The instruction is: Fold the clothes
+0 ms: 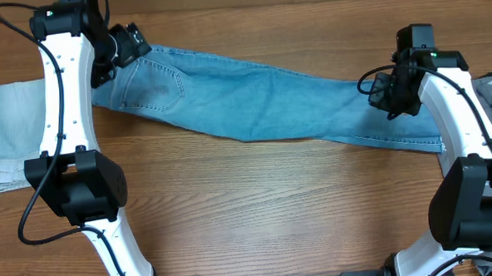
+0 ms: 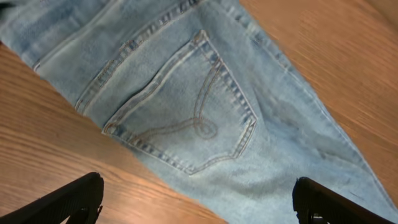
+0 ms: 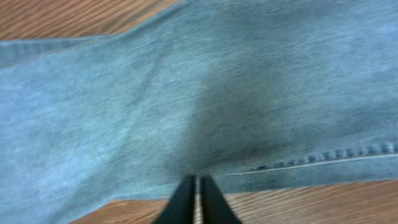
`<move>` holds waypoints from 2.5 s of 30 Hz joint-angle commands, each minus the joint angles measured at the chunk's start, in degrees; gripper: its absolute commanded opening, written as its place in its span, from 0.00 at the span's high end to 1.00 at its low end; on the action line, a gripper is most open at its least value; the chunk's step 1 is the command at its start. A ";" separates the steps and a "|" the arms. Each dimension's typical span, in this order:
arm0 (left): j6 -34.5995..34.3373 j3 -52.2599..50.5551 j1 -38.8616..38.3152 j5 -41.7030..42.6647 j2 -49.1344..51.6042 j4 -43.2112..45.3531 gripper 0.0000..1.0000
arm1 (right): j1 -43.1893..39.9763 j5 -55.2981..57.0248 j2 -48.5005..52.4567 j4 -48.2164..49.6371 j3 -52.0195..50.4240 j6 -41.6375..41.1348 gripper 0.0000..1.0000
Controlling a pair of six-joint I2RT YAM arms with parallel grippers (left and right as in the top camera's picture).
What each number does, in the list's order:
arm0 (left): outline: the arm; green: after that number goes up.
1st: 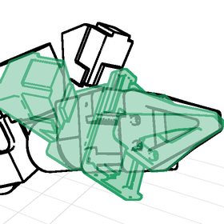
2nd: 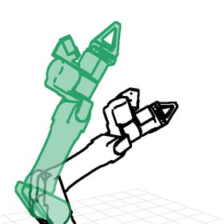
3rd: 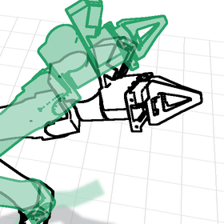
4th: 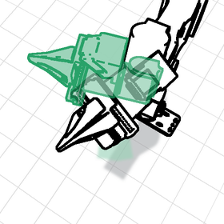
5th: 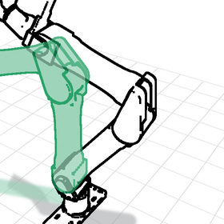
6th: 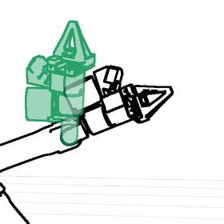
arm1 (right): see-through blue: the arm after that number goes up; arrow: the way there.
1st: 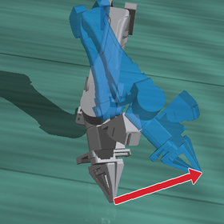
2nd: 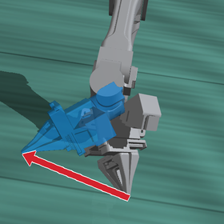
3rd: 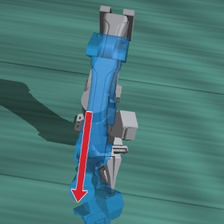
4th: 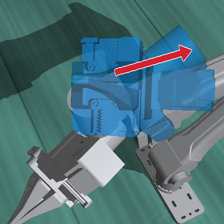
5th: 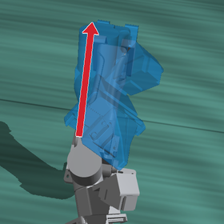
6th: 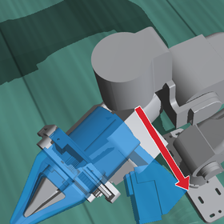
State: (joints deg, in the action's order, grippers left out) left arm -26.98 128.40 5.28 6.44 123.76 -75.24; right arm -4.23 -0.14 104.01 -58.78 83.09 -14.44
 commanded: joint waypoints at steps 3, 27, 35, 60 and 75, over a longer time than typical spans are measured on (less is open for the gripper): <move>1.14 0.70 -2.62 2.19 0.37 2.03 0.95 | 0.02 -4.94 -0.37 2.75 -2.45 1.33 0.96; 4.87 0.70 0.48 -15.39 22.16 4.83 0.44 | -0.02 -3.32 -0.37 24.92 -21.99 2.67 0.96; 6.29 2.56 1.29 -9.79 19.50 3.69 0.32 | -0.04 2.69 -0.37 27.04 -23.89 2.64 0.96; -12.85 8.57 -0.81 -15.39 18.60 13.29 0.26 | -1.68 -6.60 -0.37 30.95 -23.89 11.15 0.96; -10.25 8.63 1.90 -21.70 20.90 18.32 0.96 | -1.60 -5.92 -0.33 31.08 -23.91 11.54 0.96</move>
State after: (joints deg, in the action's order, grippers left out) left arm -38.61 136.42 5.93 -10.83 144.99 -57.56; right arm -5.63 -7.03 104.01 -27.94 59.55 -3.14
